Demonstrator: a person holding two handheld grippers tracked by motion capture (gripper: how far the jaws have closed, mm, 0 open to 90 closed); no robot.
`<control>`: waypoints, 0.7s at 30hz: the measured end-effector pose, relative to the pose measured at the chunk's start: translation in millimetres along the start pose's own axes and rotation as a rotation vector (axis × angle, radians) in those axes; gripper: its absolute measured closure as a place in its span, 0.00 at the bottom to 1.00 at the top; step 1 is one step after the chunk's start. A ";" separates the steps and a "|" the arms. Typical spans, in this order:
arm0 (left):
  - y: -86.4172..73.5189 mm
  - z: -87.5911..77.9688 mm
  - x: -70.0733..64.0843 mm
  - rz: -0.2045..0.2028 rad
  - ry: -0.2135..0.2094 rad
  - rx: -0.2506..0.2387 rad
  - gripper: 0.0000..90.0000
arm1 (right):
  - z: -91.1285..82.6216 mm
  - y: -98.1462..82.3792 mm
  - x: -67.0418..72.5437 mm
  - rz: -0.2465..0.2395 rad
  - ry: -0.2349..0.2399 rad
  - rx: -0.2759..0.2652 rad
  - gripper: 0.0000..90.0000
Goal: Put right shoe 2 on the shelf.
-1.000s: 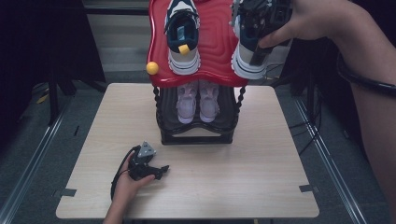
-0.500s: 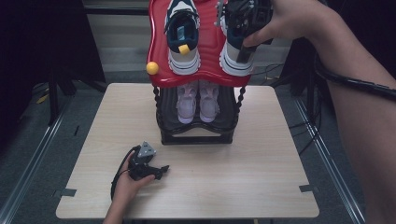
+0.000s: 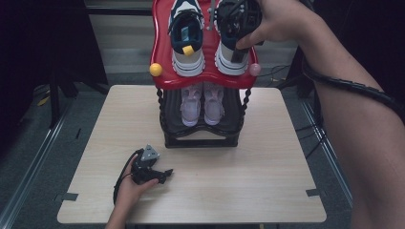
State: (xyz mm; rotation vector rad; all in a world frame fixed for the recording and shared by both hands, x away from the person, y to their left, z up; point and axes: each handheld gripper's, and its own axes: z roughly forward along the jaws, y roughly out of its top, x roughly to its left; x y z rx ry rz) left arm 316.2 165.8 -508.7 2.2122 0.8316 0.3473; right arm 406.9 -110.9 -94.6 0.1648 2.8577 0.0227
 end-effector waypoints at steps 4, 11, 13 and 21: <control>0.0 0.0 0.0 -0.001 -0.001 0.000 0.16 | 4.7 4.1 -2.5 -0.002 -0.011 0.007 0.81; 0.0 0.0 0.0 0.000 0.000 0.000 0.16 | 11.9 11.2 -5.9 -0.023 -0.021 0.013 0.80; 0.0 0.0 0.0 0.000 -0.001 0.000 0.16 | 13.1 13.1 -6.8 -0.027 -0.019 0.012 0.80; 0.0 0.0 -0.1 0.001 -0.002 0.000 0.16 | 18.0 18.2 -10.4 -0.032 -0.022 0.008 0.80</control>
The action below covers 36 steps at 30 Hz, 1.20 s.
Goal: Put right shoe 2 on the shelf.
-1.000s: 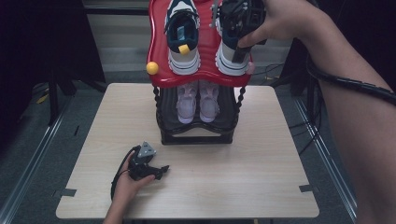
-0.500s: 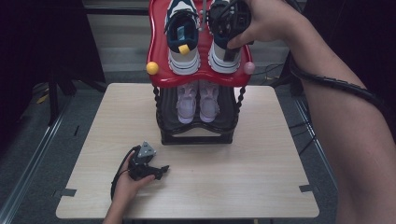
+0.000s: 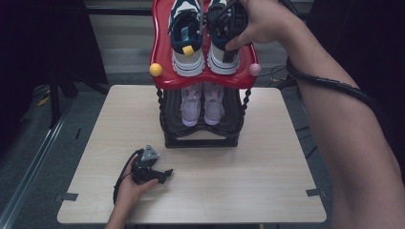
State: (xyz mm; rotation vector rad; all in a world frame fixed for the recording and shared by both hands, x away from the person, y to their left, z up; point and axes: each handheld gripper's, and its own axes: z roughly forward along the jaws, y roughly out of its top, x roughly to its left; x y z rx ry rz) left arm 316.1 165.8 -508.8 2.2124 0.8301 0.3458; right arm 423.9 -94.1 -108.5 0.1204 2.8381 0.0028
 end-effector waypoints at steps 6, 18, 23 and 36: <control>0.0 0.0 0.0 0.000 0.000 0.000 0.16 | 1.6 1.4 -2.5 0.001 0.002 0.001 0.79; 0.1 -0.2 -0.1 0.002 0.000 0.003 0.16 | 1.5 2.9 -3.2 -0.008 -0.002 -0.012 0.79; 0.1 -0.2 -0.1 0.002 0.000 0.003 0.16 | 2.0 2.9 -3.0 -0.007 -0.004 -0.009 0.79; 0.1 -0.2 -0.1 0.002 0.000 0.003 0.16 | 5.5 2.8 -2.0 -0.009 -0.002 -0.010 0.79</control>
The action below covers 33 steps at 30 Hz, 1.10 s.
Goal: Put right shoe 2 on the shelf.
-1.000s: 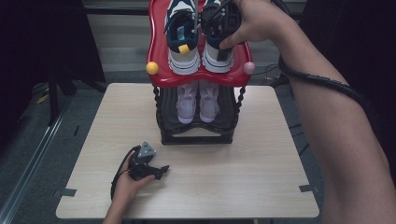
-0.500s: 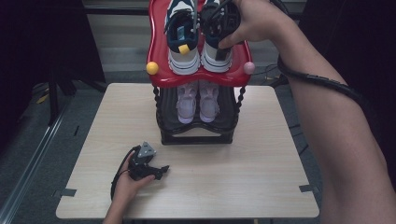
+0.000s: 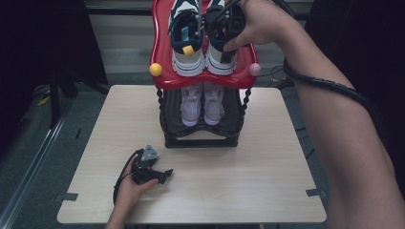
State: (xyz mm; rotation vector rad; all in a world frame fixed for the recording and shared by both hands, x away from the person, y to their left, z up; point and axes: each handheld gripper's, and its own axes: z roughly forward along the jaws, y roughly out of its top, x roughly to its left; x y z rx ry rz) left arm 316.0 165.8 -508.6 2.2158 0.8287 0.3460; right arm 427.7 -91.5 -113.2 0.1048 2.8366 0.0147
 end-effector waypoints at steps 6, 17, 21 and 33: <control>0.0 0.0 0.0 0.000 0.000 0.000 0.16 | 0.9 0.5 0.4 -0.009 0.005 0.002 0.79; -0.1 0.3 -0.4 -0.007 -0.007 -0.001 0.16 | -0.3 -0.8 -1.0 0.026 0.003 -0.002 0.73; 0.0 0.0 0.0 0.000 0.000 0.000 0.16 | -0.9 -1.6 -1.9 0.046 0.004 -0.011 0.67; 0.0 0.0 0.0 0.000 0.000 0.000 0.16 | -12.1 -3.9 -5.2 0.139 0.048 -0.038 0.46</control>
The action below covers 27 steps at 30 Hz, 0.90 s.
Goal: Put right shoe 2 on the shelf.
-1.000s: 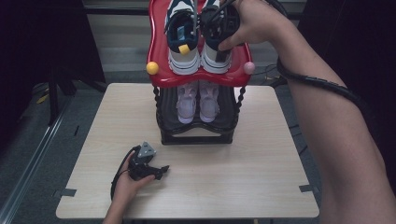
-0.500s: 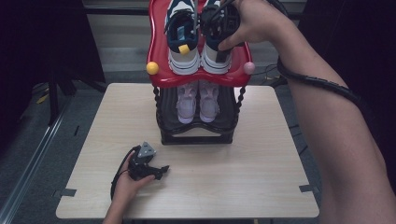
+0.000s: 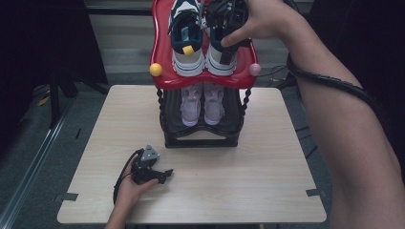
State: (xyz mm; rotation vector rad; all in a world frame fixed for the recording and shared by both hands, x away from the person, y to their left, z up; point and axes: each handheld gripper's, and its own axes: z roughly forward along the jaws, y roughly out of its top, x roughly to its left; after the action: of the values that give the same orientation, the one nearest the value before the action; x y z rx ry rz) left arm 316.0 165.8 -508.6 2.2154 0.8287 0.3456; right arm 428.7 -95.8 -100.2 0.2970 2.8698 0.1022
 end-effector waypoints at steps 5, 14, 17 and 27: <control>0.0 0.0 0.0 0.000 -0.001 0.000 0.16 | -6.9 0.2 -1.7 0.025 0.018 -0.007 0.34; 0.0 0.1 -0.1 -0.002 -0.004 0.000 0.16 | -17.9 -1.7 -2.1 0.033 0.049 0.028 0.24; -0.1 0.3 -0.3 -0.006 -0.006 -0.001 0.16 | -23.5 -4.4 -1.5 0.033 0.061 0.027 0.22; -0.1 0.2 -0.4 -0.006 -0.007 -0.001 0.16 | -29.2 -17.5 3.2 0.029 0.078 0.057 0.21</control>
State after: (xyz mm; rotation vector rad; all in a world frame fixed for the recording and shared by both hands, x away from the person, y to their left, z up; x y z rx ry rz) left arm 315.8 165.5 -508.8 2.2119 0.8311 0.3357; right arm 414.8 -113.4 -74.4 0.3529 2.9498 0.0387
